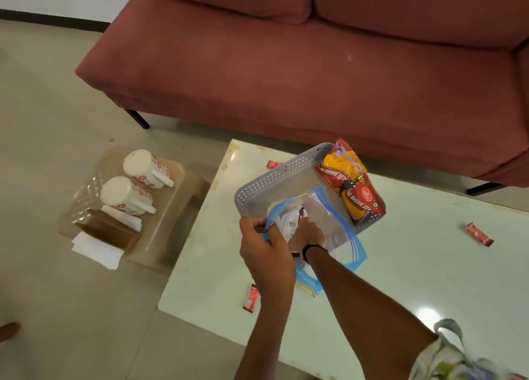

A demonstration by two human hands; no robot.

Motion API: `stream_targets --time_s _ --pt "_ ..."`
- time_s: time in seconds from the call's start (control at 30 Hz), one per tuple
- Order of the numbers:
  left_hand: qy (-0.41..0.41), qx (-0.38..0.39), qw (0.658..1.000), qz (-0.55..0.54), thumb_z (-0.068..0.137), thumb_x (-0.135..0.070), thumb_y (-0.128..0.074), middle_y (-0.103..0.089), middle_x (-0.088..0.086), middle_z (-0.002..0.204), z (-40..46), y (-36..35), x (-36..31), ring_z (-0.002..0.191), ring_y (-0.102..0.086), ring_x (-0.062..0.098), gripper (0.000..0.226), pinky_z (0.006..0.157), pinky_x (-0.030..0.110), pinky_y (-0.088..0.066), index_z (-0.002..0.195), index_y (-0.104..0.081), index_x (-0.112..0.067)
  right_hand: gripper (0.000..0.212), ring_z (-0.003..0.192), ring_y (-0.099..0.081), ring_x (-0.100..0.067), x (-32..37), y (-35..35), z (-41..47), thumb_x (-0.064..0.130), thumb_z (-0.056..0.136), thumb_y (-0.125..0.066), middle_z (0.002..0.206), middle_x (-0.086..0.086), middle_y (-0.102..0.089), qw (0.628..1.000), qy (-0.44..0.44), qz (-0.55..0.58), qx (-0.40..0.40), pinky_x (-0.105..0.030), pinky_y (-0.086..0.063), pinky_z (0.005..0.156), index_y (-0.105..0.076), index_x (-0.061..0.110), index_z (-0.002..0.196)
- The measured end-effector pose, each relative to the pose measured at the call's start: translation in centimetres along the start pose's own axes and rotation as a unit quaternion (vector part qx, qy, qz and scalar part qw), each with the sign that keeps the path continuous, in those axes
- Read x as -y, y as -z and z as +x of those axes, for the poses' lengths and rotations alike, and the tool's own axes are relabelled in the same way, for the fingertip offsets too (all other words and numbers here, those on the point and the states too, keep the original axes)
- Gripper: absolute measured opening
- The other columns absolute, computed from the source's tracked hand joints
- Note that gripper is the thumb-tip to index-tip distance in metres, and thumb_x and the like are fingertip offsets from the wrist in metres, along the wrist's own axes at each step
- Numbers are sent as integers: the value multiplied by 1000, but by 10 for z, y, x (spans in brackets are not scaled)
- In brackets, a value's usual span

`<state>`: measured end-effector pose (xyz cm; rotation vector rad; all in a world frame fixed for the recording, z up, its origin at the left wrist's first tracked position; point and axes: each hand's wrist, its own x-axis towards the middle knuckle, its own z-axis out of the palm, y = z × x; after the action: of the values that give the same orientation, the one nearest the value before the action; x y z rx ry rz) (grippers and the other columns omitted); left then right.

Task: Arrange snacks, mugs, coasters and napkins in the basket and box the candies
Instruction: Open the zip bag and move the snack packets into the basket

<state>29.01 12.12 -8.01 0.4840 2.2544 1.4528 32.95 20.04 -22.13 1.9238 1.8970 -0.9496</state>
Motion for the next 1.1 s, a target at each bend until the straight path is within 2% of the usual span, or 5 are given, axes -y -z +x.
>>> stream_targets --time_s 0.17,0.43,0.63,1.0,1.1 --pt "1 0 1000 9 88 -6 -54 -57 1 83 1 1 2 72 -55 15 4 57 1 -42 92 -53 -7 26 108 -59 -31 11 24 -24 13 91 -49 117 -15 -62 993 84 -46 -72 -35 -48 83 -51 5 115" --pt "10 -18 1000 19 87 -6 -55 -54 -1 78 15 14 -2 72 -54 20 7 58 13 -40 86 -49 -10 28 88 -66 -23 3 119 -116 19 92 -54 100 -5 -70 923 235 -222 -206 -27 -45 64 -53 18 120" --pt "26 -8 1000 9 88 -11 -55 -53 1 77 21 13 -10 76 -54 25 6 72 30 -44 87 -50 -8 39 33 -51 -20 -15 160 -152 23 51 -90 50 1 -64 852 320 -191 -368 -16 -29 37 -72 18 85" --pt "75 15 997 -22 87 -9 -53 -53 -2 79 40 6 -37 82 -52 23 5 75 36 -47 90 -50 -10 43 48 -54 -25 -35 206 -160 -8 71 -43 63 1 -67 741 535 -98 -394 -28 -39 34 -70 20 89" --pt "41 26 999 -2 85 -8 -59 -56 1 82 38 4 -35 83 -54 25 11 73 32 -44 93 -53 -5 30 64 -70 -20 -39 213 -155 -10 78 -55 89 2 -76 734 568 -25 -371 -31 -51 42 -71 13 89"
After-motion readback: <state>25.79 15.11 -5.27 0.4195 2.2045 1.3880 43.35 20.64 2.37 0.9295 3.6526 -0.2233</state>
